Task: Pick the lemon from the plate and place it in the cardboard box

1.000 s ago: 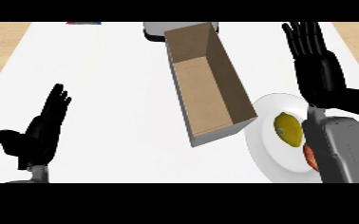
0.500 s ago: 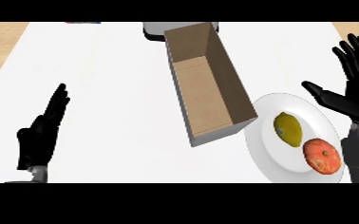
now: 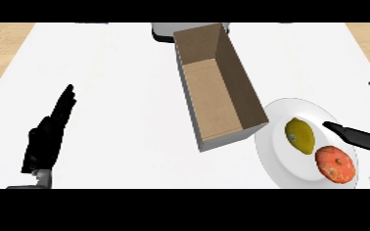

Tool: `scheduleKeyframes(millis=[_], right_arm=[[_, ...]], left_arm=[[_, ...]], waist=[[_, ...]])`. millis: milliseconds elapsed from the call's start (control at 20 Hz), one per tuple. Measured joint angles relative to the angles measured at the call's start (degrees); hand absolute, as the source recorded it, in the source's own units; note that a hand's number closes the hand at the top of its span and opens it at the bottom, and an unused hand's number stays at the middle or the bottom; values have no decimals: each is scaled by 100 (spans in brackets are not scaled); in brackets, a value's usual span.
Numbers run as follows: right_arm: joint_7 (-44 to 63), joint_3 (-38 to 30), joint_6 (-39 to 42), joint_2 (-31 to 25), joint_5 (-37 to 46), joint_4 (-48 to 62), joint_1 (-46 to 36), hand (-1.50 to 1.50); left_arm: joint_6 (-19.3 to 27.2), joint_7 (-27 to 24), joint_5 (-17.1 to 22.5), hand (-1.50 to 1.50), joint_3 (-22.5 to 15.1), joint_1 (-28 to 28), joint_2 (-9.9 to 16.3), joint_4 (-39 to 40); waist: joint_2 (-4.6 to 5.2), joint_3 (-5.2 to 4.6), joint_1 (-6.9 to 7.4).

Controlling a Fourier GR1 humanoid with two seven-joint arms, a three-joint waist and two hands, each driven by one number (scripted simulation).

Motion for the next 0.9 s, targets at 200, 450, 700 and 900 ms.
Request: scheduleKeyframes(millis=[200, 450, 700, 900], right_arm=[[254, 223, 335, -826, 613, -70, 268, -150], [908, 716, 1085, -1794, 1204, -359, 556, -150], [1595, 1141, 1774, -2325, 1497, -829, 741, -150], [2475, 1478, 1972, -2240, 1631, -1388, 604, -150]], left_arm=[[37, 49, -77, 0, -45, -10, -42, -17], [8, -13, -84, 0, -43, -3, -73, 68], [-25, 5, -92, 0, -10, -48, -95, 85], [-43, -6, -143, 0, 19, -142, -160, 206]], waist=[[-8, -6, -1], [-13, -16, -1], [-18, -13, 4], [-16, -10, 15]])
